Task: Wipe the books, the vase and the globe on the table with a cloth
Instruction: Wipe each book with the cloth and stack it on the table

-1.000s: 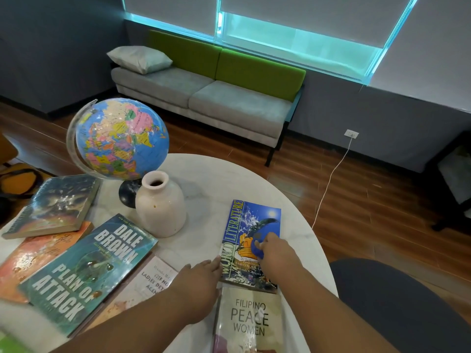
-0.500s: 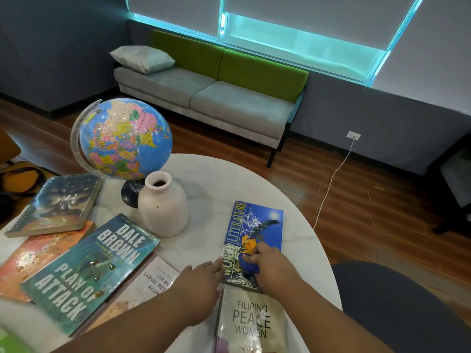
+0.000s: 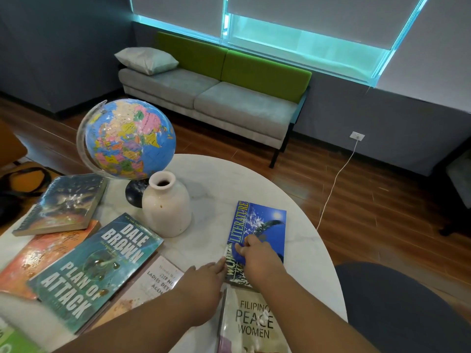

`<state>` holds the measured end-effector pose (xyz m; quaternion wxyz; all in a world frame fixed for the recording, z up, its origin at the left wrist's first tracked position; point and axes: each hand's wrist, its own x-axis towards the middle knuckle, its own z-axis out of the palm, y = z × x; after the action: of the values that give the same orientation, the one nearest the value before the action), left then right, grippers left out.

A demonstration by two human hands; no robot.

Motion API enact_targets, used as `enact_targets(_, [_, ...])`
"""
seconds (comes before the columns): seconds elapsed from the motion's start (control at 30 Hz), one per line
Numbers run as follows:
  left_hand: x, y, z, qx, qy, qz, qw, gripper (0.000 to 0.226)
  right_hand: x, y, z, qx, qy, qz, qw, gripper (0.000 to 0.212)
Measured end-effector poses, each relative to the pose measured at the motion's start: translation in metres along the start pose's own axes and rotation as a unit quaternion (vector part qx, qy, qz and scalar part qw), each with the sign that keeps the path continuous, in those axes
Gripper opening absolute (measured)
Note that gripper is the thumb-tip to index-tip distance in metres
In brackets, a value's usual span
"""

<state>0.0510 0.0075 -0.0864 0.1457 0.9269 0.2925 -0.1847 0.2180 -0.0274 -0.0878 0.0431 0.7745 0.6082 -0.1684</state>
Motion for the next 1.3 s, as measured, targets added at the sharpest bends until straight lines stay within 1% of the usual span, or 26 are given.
enact_targets(0.07, [0.001,0.0,0.001,0.021,0.005,-0.006,1.0,0.061,0.0,-0.002,-0.001,-0.012,-0.021,-0.025,0.999,0.06])
enact_targets(0.1, [0.001,0.0,0.001,0.036,0.008,-0.009,0.999,0.058,-0.003,-0.001,0.0,-0.006,-0.03,-0.041,0.999,0.057])
enact_targets(0.13, [0.002,-0.001,0.002,0.044,0.015,-0.012,0.999,0.053,-0.006,0.003,0.001,-0.005,-0.038,-0.058,0.998,0.052])
enact_targets(0.2, [0.005,-0.004,0.005,0.023,0.042,-0.023,0.999,0.038,-0.014,0.016,0.006,-0.002,-0.041,-0.076,0.996,0.042])
enact_targets(0.23, [0.005,-0.005,0.005,0.001,0.052,-0.034,0.998,0.034,-0.018,0.025,0.009,0.011,-0.036,-0.063,0.997,0.038])
enact_targets(0.3, [0.006,-0.005,0.002,-0.033,0.058,-0.064,0.996,0.035,-0.021,0.039,0.009,0.023,-0.004,-0.023,0.999,0.031])
enact_targets(0.33, [0.009,-0.005,-0.001,-0.048,0.061,-0.084,0.993,0.037,-0.024,0.041,0.008,0.022,0.006,-0.005,1.0,0.032])
enact_targets(0.4, [0.016,-0.004,-0.007,-0.075,0.061,-0.124,0.988,0.038,-0.025,0.032,0.002,-0.024,-0.007,-0.003,1.0,0.044])
enact_targets(0.43, [0.02,-0.002,-0.009,-0.078,0.053,-0.138,0.986,0.035,-0.027,0.024,0.001,-0.033,-0.017,-0.005,0.999,0.051])
enact_targets(0.47, [0.025,-0.001,-0.011,-0.07,0.043,-0.144,0.986,0.032,-0.03,0.016,0.0,-0.046,-0.025,-0.027,0.998,0.054])
enact_targets(0.53, [0.031,0.003,-0.017,-0.053,0.016,-0.146,0.988,0.029,-0.035,0.008,0.004,-0.05,-0.041,-0.07,0.995,0.051])
enact_targets(0.6, [0.037,0.006,-0.023,-0.059,0.005,-0.143,0.988,0.024,-0.04,0.02,0.011,-0.04,-0.034,-0.081,0.995,0.046])
enact_targets(0.67, [0.044,0.004,-0.024,-0.097,0.014,-0.142,0.985,0.018,-0.046,0.039,0.016,-0.006,-0.005,-0.058,0.998,0.04])
enact_targets(0.7, [0.046,0.002,-0.025,-0.11,0.011,-0.145,0.983,0.02,-0.049,0.048,0.018,0.021,0.015,-0.033,0.999,0.034])
enact_targets(0.77, [0.048,0.003,-0.032,-0.124,-0.018,-0.161,0.979,0.028,-0.053,0.06,0.021,0.072,0.048,0.023,0.996,0.02])
enact_targets(0.8, [0.051,0.004,-0.033,-0.138,-0.034,-0.166,0.976,0.031,-0.054,0.062,0.022,0.094,0.061,0.048,0.993,0.017])
enact_targets(0.87, [0.047,0.009,-0.042,-0.185,-0.047,-0.177,0.966,0.035,-0.054,0.061,0.022,0.149,0.078,0.08,0.982,0.017])
enact_targets(0.93, [0.052,0.014,-0.047,-0.284,-0.035,-0.203,0.937,0.036,-0.053,0.06,0.021,0.176,0.072,0.099,0.977,0.014])
enact_targets(0.97, [0.055,0.016,-0.047,-0.377,-0.01,-0.231,0.897,0.035,-0.052,0.06,0.021,0.181,0.068,0.103,0.976,0.013])
enact_targets(1.03, [0.061,0.019,-0.042,-0.497,0.019,-0.245,0.832,0.034,-0.052,0.061,0.022,0.186,0.068,0.11,0.974,0.013])
enact_targets(1.1, [0.064,0.021,-0.037,-0.609,-0.002,-0.244,0.755,0.028,-0.052,0.063,0.023,0.182,0.068,0.112,0.975,0.018])
enact_targets(1.13, [0.064,0.02,-0.034,-0.653,-0.016,-0.248,0.715,0.029,-0.051,0.062,0.023,0.182,0.068,0.109,0.975,0.02])
enact_targets(1.17, [0.062,0.02,-0.035,-0.679,-0.022,-0.249,0.691,0.025,-0.05,0.061,0.022,0.184,0.07,0.112,0.974,0.022])
enact_targets(1.2, [0.061,0.021,-0.036,-0.69,-0.019,-0.24,0.682,0.021,-0.05,0.06,0.02,0.176,0.079,0.11,0.975,0.025])
enact_targets(1.23, [0.06,0.021,-0.038,-0.694,-0.011,-0.225,0.684,0.02,-0.05,0.058,0.019,0.181,0.088,0.106,0.974,0.026])
enact_targets(1.3, [0.059,0.021,-0.039,-0.709,-0.004,-0.196,0.678,0.023,-0.052,0.052,0.016,0.198,0.09,0.1,0.971,0.025])
